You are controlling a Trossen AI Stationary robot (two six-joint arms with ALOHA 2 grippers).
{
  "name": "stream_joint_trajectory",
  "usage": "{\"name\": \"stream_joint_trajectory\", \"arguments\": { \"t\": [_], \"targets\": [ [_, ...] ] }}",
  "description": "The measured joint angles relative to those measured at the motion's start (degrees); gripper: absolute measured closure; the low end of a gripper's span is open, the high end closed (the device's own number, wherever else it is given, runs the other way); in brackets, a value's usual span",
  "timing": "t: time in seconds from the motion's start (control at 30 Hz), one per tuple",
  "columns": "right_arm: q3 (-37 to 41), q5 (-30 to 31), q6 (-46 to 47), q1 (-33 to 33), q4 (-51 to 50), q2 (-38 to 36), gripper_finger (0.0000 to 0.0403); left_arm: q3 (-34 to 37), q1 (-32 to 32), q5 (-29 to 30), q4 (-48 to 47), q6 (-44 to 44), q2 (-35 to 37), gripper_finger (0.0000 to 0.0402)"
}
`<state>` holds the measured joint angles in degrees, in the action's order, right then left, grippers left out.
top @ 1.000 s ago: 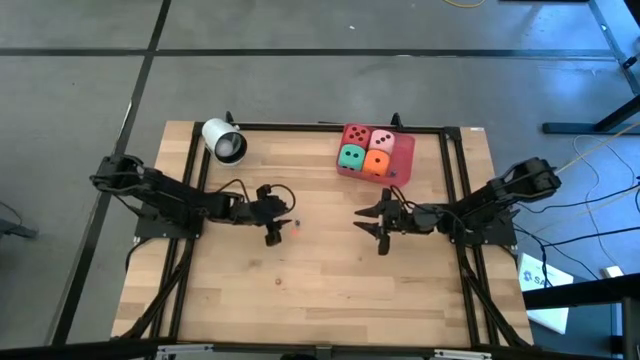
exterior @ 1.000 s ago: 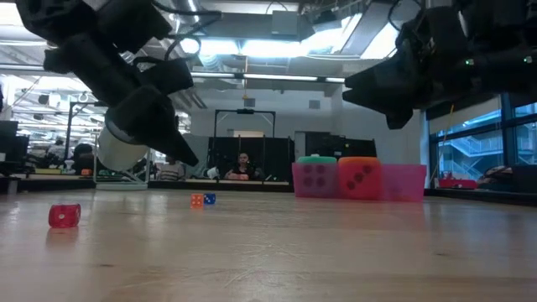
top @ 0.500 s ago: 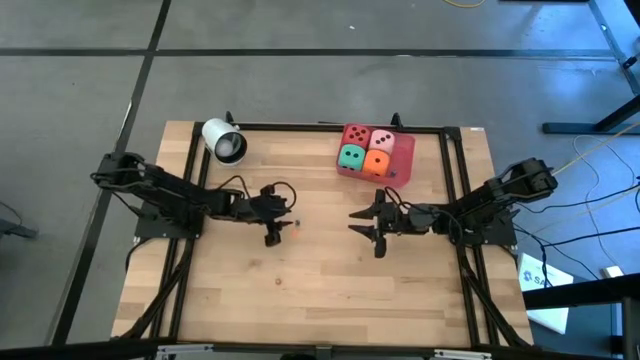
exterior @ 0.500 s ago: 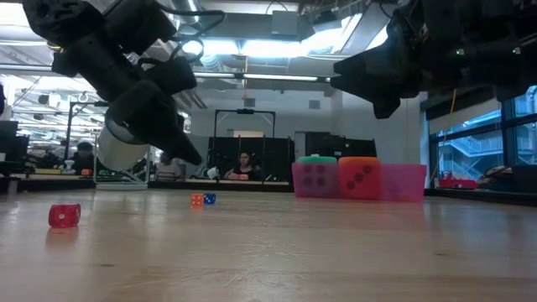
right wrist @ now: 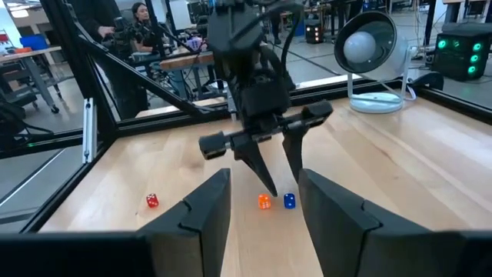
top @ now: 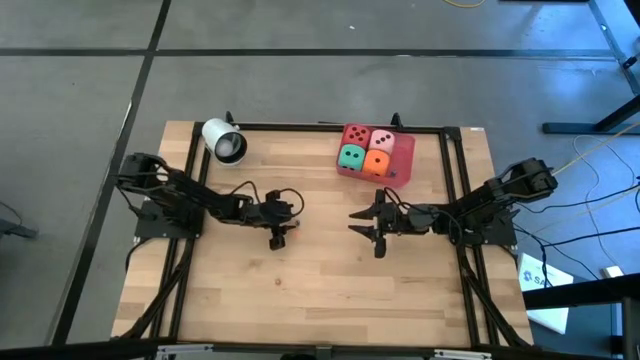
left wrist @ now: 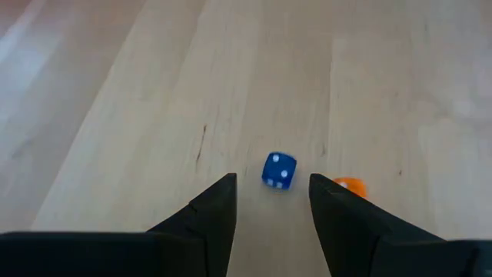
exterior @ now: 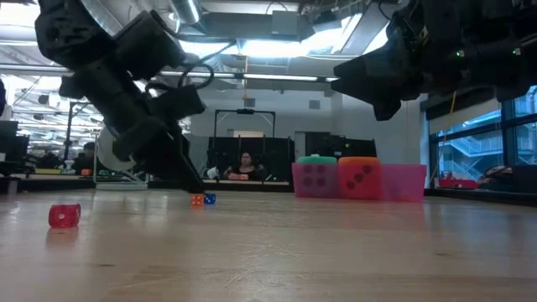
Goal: Pick & Place Dice
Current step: Put the small blue dice into the red bin
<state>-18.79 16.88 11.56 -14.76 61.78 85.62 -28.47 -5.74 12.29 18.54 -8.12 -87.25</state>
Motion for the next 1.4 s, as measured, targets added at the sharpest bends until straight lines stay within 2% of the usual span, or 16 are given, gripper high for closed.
{"name": "stream_joint_trajectory", "arguments": {
  "t": [0.33,0.67,1.23,1.4],
  "targets": [
    [0.0,0.0,0.0,0.0,-0.15,0.0,0.0248,-0.04,0.63,-1.9,6.68,-0.2,-5.53,0.0247],
    [0.0,0.0,0.0,0.0,-0.28,0.0,0.0248,-0.08,3.08,-6.5,6.28,0.0,-5.66,0.0262],
    [0.02,0.0,0.0,0.0,-0.52,0.0,0.0248,-0.09,4.04,-7.87,4.99,-0.29,-5.65,0.0351],
    [0.02,0.0,0.0,0.0,-0.52,0.0,0.0248,-0.04,4.04,-7.97,5.72,-0.7,-5.68,0.0366]
  ]
}}
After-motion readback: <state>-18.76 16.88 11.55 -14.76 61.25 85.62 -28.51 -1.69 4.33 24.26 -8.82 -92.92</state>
